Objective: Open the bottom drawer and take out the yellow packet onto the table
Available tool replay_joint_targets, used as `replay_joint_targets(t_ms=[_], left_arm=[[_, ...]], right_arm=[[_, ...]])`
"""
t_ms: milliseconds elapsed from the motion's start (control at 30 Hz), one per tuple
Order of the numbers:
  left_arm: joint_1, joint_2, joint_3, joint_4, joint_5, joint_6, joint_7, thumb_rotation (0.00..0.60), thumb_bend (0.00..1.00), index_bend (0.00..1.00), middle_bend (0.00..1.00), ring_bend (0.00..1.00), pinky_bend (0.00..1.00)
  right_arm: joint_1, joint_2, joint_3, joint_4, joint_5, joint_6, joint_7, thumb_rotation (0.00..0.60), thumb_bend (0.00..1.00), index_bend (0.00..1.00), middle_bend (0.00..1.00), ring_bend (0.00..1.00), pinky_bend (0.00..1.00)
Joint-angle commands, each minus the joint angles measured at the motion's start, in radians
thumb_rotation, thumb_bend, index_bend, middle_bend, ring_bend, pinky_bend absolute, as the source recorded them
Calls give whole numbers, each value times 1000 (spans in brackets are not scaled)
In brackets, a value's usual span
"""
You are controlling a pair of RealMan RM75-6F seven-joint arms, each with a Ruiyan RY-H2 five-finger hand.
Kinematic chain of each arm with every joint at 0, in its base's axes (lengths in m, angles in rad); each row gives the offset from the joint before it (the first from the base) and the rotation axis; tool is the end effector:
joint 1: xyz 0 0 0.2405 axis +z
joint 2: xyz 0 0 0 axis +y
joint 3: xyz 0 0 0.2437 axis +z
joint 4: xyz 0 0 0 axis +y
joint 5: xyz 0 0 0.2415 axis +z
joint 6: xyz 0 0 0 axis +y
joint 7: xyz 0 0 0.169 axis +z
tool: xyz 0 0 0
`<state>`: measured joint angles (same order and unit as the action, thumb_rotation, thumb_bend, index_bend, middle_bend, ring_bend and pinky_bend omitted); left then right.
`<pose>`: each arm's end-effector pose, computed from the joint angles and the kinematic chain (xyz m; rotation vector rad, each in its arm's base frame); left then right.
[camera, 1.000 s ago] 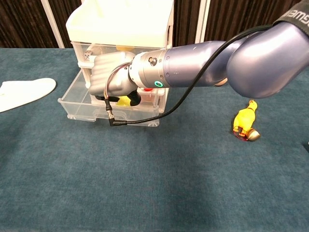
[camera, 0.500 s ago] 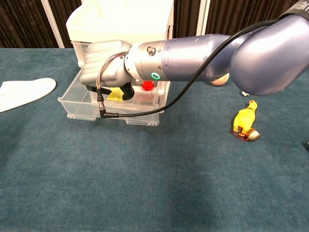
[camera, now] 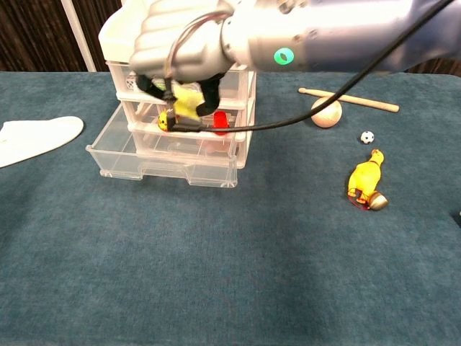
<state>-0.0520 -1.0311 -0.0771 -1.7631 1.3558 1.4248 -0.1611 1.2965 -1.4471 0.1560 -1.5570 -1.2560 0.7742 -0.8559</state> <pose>-0.3163 0.2002 0.1392 -1.1748 -1.1695 -0.9681 0.0729 -0.3582 -0.0616 2.2833 0.3577 0.8451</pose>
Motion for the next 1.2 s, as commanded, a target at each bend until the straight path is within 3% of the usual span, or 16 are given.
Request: replay_joint_targets(t_ms=[33,233,400,600,1000,1100,1200], left_arm=[[0,-1,0,-1,0,1,2,600,514,30,0,0,0],[1,-3,0,-1,2,3,6,600,514,30,0,0,0],[1,-3,1,-2,5,6,8,600,514,30,0,0,0],[2,-4,1,-2,7,10,8,600,514,30,0,0,0],[2,-3,1,-2,7,8,7,600,514,30,0,0,0],[2,-1,2,-2,7,6,6,600,514,30,0,0,0],[1,0,2,-3,6,4,5,600,514,30,0,0,0]], right_arm=[[-53,88,-23,-86,-3,46,-3,600,317,628,1000,1000,1000],[-127,170,-75,-149,-27,100,-2,600,316,628,1000,1000,1000],[-179,176,-123,-119,-13,99,14,600,316,628,1000,1000,1000],[-219,105,-168,-9,3,71,36,600,317,628,1000,1000,1000],[-240,-89,-173,222,-3,8,121,600,313,627,1000,1000,1000],[-243,-105,-170,240,0,-6,140,600,306,560,1000,1000,1000],[-245,-104,-164,239,7,-14,142,600,278,401,1000,1000,1000]])
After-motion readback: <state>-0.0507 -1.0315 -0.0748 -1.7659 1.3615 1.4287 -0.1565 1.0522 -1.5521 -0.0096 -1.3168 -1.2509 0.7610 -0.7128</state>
